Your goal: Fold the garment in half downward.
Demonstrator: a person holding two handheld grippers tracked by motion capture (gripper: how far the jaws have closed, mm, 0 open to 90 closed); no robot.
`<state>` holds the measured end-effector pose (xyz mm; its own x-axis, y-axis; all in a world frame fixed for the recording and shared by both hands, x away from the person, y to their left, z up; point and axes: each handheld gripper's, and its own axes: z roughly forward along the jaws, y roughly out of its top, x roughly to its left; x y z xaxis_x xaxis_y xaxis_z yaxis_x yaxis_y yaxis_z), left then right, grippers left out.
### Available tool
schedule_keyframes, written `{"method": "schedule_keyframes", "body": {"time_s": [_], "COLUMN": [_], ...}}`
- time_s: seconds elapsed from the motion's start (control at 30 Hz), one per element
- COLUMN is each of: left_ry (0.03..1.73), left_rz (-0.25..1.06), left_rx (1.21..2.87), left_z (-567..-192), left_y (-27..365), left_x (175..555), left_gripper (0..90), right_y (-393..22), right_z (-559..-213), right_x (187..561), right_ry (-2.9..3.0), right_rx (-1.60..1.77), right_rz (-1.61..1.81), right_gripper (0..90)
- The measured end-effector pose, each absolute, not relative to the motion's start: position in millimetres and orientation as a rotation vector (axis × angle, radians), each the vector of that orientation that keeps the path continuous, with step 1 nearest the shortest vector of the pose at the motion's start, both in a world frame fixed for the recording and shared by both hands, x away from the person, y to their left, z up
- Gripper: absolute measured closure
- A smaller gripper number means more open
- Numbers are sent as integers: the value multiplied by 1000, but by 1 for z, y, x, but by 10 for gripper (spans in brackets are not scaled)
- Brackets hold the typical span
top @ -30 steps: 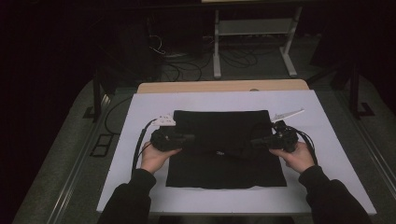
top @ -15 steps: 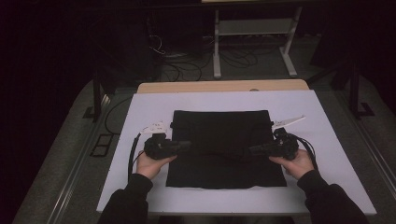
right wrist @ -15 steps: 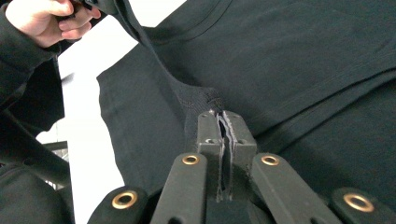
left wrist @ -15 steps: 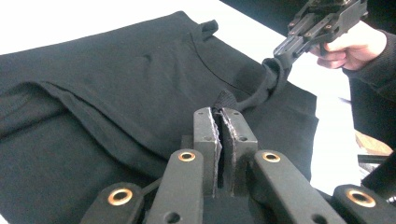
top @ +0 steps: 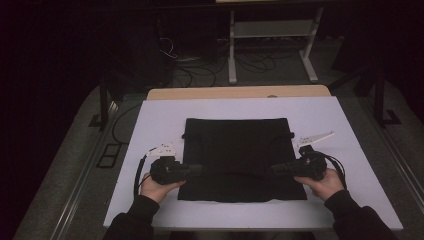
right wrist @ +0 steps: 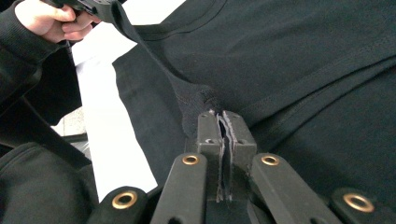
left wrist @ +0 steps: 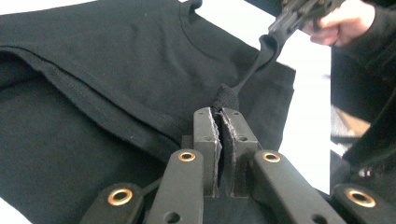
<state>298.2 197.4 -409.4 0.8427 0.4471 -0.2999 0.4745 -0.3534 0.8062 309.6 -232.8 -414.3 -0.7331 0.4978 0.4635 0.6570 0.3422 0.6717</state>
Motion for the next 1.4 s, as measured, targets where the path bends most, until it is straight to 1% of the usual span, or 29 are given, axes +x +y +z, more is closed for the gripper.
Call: {"method": "schedule_keyframes", "body": {"time_s": [0.23,0.67,0.97,1.4], "left_ry": [659,602,567,564], "left_rz": [-54,-116,-150,-195], "left_rx": [2042,2116,2176,2215], "left_z": [-413,-417,-419,-423], "left_y": [195,194,193,193], "left_x": [289,273,270,269], "left_gripper": [839,838,838,831], "right_y": [-230,-228,-223,-222], "right_z": [-419,-423,-426,-428], "right_x": [295,279,275,271], "right_ry": [-2444,-2456,-2469,-2463], "right_rx": [-1028,-978,-953,-936], "right_rz": [-1286,-1227,-1177,-1142], "right_gripper": [854,854,853,850]}}
